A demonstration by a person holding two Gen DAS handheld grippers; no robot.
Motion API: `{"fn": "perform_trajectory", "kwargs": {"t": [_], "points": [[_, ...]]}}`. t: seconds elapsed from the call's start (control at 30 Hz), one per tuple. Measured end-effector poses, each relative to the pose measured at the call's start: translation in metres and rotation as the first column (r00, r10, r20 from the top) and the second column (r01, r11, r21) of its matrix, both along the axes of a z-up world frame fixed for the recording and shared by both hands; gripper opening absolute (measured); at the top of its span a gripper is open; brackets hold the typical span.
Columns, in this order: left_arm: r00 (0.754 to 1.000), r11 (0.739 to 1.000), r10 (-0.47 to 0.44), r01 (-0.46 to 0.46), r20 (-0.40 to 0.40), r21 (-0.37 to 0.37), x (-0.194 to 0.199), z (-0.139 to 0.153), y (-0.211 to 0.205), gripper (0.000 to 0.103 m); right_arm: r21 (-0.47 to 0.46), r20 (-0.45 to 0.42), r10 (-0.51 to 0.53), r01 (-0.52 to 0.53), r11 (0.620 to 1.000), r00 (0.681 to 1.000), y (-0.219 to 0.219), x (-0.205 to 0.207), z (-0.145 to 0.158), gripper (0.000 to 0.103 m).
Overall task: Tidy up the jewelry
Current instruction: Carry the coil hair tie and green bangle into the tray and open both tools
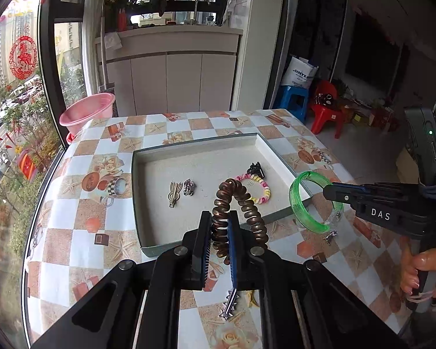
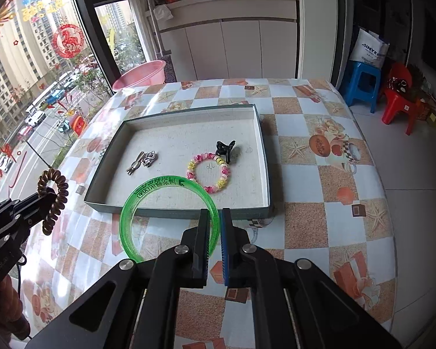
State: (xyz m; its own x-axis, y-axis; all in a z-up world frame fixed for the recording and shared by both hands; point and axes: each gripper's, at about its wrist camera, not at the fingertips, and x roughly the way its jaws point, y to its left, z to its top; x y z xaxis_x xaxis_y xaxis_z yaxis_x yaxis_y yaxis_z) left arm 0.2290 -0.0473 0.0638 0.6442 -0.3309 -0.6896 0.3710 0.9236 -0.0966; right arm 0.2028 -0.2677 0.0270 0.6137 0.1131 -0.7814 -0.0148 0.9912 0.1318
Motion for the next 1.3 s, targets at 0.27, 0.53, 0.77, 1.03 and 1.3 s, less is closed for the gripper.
{"fn": "perform_trajectory", "kwargs": {"t": [0.27,0.53,0.77,1.03,1.3], "points": [[0.997,0.997,0.072,-0.071,-0.018,0.004,0.053,-0.001,-0.005,0.024,0.005,-0.008,-0.019,0.019,1.000,1.000,-0.007,0.046,0.014,0.007],[0.991,0.993,0.078,-0.067,-0.110,0.094,0.102,-0.046,-0.026,0.024,0.037,-0.092,-0.032,0.035,0.999,0.995,-0.007,0.093,-0.021,0.007],[0.980,0.987,0.076,-0.047,-0.185,0.154,0.127,-0.089,-0.041,0.024,0.053,-0.189,-0.039,0.050,0.997,0.981,-0.007,0.119,-0.072,0.007],[0.985,0.971,0.097,-0.064,-0.140,0.229,0.146,-0.104,-0.052,0.024,0.002,-0.171,-0.078,0.080,0.997,0.982,-0.008,0.138,-0.083,0.007],[0.986,0.956,0.107,-0.066,-0.128,0.287,0.147,-0.114,-0.056,0.024,0.004,-0.149,-0.081,0.082,0.997,0.986,-0.008,0.140,-0.083,0.008]]}}
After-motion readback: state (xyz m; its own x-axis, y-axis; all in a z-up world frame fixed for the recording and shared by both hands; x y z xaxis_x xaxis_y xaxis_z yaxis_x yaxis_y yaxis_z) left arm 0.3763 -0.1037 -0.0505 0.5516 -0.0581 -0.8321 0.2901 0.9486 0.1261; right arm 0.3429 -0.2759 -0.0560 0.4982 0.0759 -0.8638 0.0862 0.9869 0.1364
